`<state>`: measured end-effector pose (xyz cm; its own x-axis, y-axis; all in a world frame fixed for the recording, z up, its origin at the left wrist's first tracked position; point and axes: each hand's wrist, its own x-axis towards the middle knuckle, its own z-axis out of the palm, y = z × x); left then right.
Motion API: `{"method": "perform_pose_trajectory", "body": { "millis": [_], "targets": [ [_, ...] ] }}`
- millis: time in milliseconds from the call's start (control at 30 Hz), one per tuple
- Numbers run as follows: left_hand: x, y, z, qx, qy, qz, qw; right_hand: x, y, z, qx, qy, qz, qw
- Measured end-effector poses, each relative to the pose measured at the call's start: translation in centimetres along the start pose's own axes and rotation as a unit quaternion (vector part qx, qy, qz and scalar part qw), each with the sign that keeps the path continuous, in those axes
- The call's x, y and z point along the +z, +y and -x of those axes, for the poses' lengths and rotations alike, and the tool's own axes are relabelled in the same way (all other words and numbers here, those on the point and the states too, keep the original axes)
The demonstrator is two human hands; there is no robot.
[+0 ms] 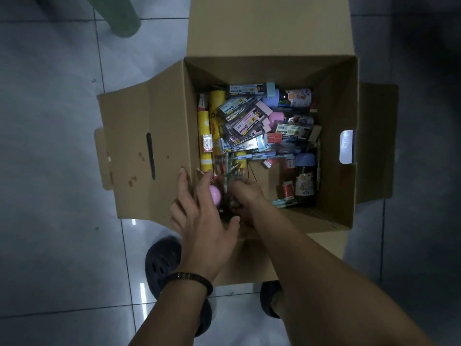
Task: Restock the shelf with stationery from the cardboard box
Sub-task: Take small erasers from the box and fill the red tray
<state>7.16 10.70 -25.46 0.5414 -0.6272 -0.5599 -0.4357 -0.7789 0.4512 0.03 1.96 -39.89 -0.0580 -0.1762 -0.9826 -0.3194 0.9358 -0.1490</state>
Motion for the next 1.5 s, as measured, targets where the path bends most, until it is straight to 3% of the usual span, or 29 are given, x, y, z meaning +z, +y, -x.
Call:
{"method": "perform_pose_trajectory", "body": {
  "millis": [233, 400, 767, 1000, 1100, 1200, 1333, 1433, 1500],
  "targets": [
    [-0.4, 0.0, 0.0, -0.007, -0.007, 0.018, 1.0, -0.9, -2.3, -0.5, 0.066, 0.006, 0.115, 0.991],
    [-0.5, -0.2, -0.1, 0.002, -0.006, 0.028, 1.0, -2.7, -1.6, -1.5, 0.077, -0.063, 0.155, 0.983],
    [-0.9, -0.5, 0.1, 0.002, -0.006, 0.039, 0.999, -4.3, 0.8, -1.1, -0.166, -0.056, 0.244, 0.954],
    [-2.1, 0.4, 0.6, -0.005, 0.048, 0.105, 0.993, -6.0, -1.4, 4.8, -0.253, -0.095, 0.162, 0.949],
    [-2.9, 2.4, 1.0, 0.001, 0.054, 0.211, 0.976, -6.6, -3.0, 8.6, -0.286, -0.105, 0.16, 0.939],
    [-3.4, 4.8, 0.7, -0.074, 0.014, 0.328, 0.942, -7.0, -4.0, 12.2, -0.305, -0.136, 0.157, 0.929],
    [-3.6, 5.6, -0.6, -0.168, -0.072, 0.402, 0.897, -7.6, -4.5, 16.1, -0.302, -0.167, 0.152, 0.926],
    [-4.0, 6.0, -0.9, -0.169, -0.158, 0.438, 0.869, -7.6, -4.1, 17.7, -0.332, -0.126, 0.246, 0.902],
    [-4.1, 6.1, -1.1, -0.168, -0.155, 0.45, 0.863, -7.6, -3.7, 18.1, -0.317, -0.123, 0.24, 0.909]
  ]
}}
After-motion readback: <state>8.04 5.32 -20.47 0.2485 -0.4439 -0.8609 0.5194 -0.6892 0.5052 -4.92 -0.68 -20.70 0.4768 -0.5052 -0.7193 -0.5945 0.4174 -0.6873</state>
